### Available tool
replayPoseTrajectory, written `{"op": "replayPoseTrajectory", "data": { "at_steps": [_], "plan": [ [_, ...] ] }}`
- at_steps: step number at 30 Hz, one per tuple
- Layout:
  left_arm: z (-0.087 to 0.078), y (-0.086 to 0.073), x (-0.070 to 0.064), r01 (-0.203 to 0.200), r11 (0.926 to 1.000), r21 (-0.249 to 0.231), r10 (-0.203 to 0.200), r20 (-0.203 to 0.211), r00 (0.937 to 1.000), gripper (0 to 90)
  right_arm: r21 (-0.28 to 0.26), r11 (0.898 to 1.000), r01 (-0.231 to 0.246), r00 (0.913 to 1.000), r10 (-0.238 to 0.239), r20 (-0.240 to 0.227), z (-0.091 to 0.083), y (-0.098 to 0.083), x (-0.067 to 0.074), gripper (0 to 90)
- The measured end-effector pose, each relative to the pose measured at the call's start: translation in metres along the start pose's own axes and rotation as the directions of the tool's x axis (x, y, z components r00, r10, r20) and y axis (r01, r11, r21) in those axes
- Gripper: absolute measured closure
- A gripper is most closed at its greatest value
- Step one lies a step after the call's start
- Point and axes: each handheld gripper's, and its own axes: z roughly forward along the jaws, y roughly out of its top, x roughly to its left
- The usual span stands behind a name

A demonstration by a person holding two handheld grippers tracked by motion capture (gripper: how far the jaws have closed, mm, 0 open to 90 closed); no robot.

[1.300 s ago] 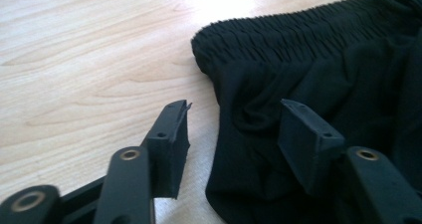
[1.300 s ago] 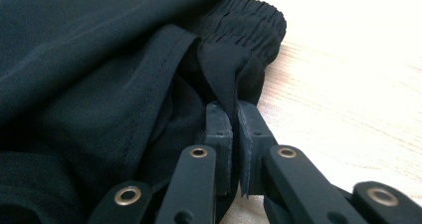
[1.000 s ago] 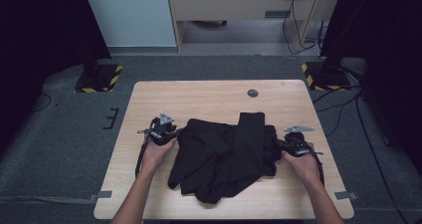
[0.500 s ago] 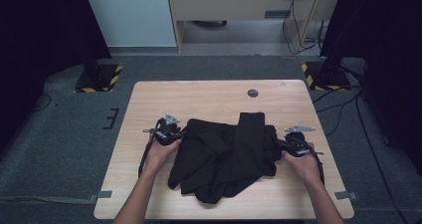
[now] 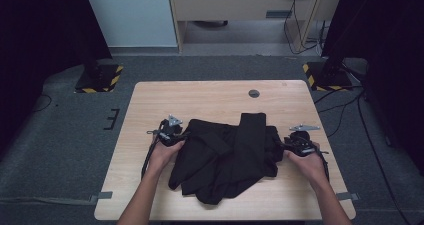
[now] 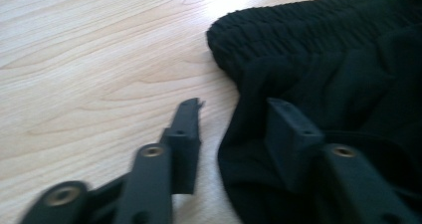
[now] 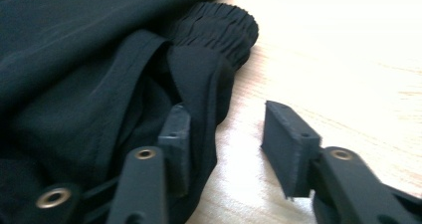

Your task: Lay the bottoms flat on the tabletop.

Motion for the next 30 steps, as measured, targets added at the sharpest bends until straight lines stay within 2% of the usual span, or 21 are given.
{"op": "replayPoseTrajectory", "data": {
  "at_steps": [1, 3, 5, 6, 9, 10, 12, 13, 14, 16, 17, 18, 22, 27, 28, 30],
  "plan": [
    [0.000, -0.001, -0.002, 0.002, 0.9999, -0.012, -0.002, 0.001, 1.0000, 60.5, 0.000, 1.000, 0.000, 1.0000, 0.000, 0.000, 0.000, 0.000, 0.000, 51.9],
    [-0.001, -0.003, -0.006, 0.002, 0.9997, -0.023, -0.002, -0.001, 1.0000, 69.9, -0.004, 1.000, 0.021, 0.9998, -0.021, 0.006, 0.004, 0.002, 0.000, 50.6],
    [-0.001, -0.003, -0.007, 0.002, 0.9998, -0.020, -0.002, 0.009, 1.0000, 74.4, -0.003, 1.000, 0.023, 0.9997, -0.023, 0.005, 0.005, 0.003, 0.001, 50.8],
    [-0.002, -0.003, -0.007, 0.003, 0.9999, -0.017, -0.003, 0.016, 0.9999, 74.4, -0.004, 0.999, 0.034, 0.9994, -0.034, 0.002, 0.006, 0.004, 0.001, 52.1],
    [-0.003, -0.002, -0.008, 0.003, 1.0000, -0.004, -0.003, 0.031, 0.9995, 85.3, -0.003, 0.999, 0.044, 0.9990, -0.044, -0.010, 0.011, 0.012, 0.004, 59.5],
    [-0.003, -0.002, -0.008, 0.006, 1.0000, -0.001, -0.006, 0.037, 0.9993, 85.3, -0.003, 0.999, 0.044, 0.9990, -0.044, -0.010, 0.011, 0.012, 0.004, 59.5],
    [-0.003, -0.002, -0.008, 0.011, 0.9999, 0.003, -0.011, 0.043, 0.9990, 89.4, -0.006, 0.999, 0.045, 0.9988, -0.045, -0.020, 0.015, 0.019, 0.008, 66.4],
    [-0.003, -0.002, -0.008, 0.013, 0.9999, 0.003, -0.013, 0.045, 0.9989, 89.4, -0.006, 0.999, 0.045, 0.9988, -0.045, -0.020, 0.015, 0.019, 0.008, 66.4],
    [-0.004, -0.002, -0.007, 0.020, 0.9998, 0.002, -0.020, 0.051, 0.9985, 89.9, -0.002, 0.999, 0.052, 0.9984, -0.052, -0.021, 0.017, 0.021, 0.010, 71.8],
    [-0.005, -0.003, -0.007, 0.019, 0.9998, 0.006, -0.019, 0.051, 0.9985, 90.0, 0.003, 0.998, 0.063, 0.9979, -0.063, -0.018, 0.018, 0.022, 0.010, 75.1],
    [-0.007, -0.004, -0.006, 0.013, 0.9998, 0.014, -0.014, 0.049, 0.9987, 90.0, 0.014, 0.998, 0.069, 0.9976, -0.069, -0.008, 0.019, 0.024, 0.011, 81.5],
    [-0.007, -0.004, -0.006, 0.013, 0.9998, 0.014, -0.014, 0.049, 0.9987, 90.0, 0.014, 0.997, 0.076, 0.9970, -0.076, -0.011, 0.019, 0.025, 0.012, 83.7],
    [-0.017, -0.007, -0.002, 0.007, 1.0000, 0.005, -0.007, 0.045, 0.9990, 90.0, 0.007, 0.996, 0.086, 0.9963, -0.086, -0.004, 0.020, 0.028, 0.016, 87.1],
    [-0.038, -0.005, 0.004, 0.000, 0.9995, -0.032, 0.002, 0.048, 0.9989, 90.0, -0.042, 0.996, 0.075, 0.9972, -0.075, 0.000, 0.018, 0.032, 0.022, 88.1],
    [-0.042, -0.004, 0.004, -0.004, 0.9992, -0.039, 0.006, 0.049, 0.9988, 90.0, -0.072, 0.994, 0.079, 0.9968, -0.079, -0.005, 0.015, 0.035, 0.026, 88.2],
    [-0.051, -0.001, 0.004, -0.007, 0.9983, -0.058, 0.010, 0.051, 0.9986, 90.0, -0.079, 0.993, 0.083, 0.9964, -0.084, -0.012, 0.012, 0.037, 0.027, 88.2]
  ]
}}
